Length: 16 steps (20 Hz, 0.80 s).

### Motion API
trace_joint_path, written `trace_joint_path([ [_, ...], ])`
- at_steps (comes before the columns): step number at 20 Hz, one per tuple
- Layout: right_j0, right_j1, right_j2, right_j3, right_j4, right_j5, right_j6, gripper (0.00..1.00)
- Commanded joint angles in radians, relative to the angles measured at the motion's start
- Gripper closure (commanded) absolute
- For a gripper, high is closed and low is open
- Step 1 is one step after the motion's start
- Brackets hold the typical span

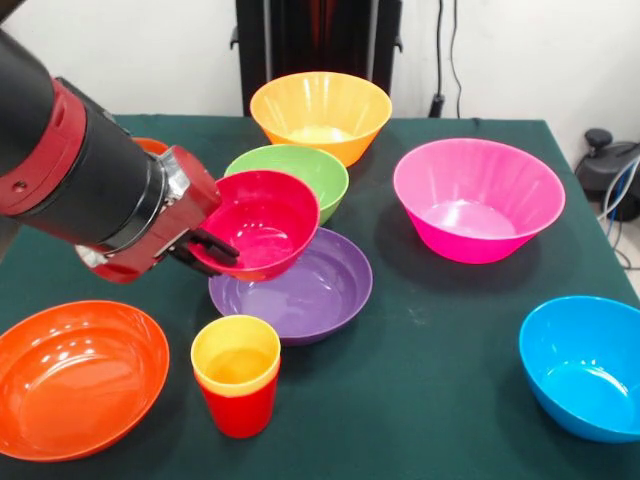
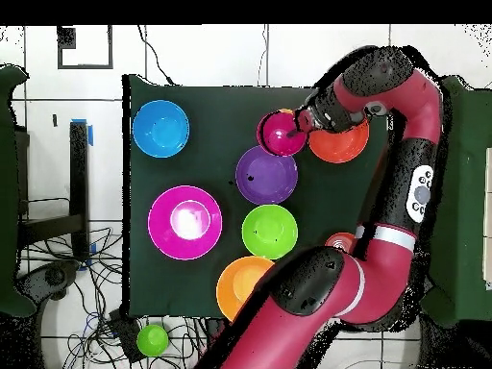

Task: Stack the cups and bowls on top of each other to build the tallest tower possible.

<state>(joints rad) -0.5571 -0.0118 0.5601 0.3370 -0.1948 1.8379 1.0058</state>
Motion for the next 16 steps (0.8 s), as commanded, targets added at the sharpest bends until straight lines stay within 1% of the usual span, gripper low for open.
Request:
trace_joint_path([
  [1, -0.016, -0.013, 0.129, -0.017, -0.129, 0.009, -0.322, 1.00],
  [5, -0.032, -0.015, 0.177, -0.030, -0.177, -0.019, -0.343, 1.00],
  [10, -0.048, -0.031, 0.222, -0.043, -0.256, -0.011, -0.378, 1.00],
  [14, -0.055, -0.040, 0.243, -0.036, -0.295, -0.064, -0.393, 1.00],
  [16, -0.060, -0.047, 0.258, -0.038, -0.323, -0.072, -0.401, 1.00],
])
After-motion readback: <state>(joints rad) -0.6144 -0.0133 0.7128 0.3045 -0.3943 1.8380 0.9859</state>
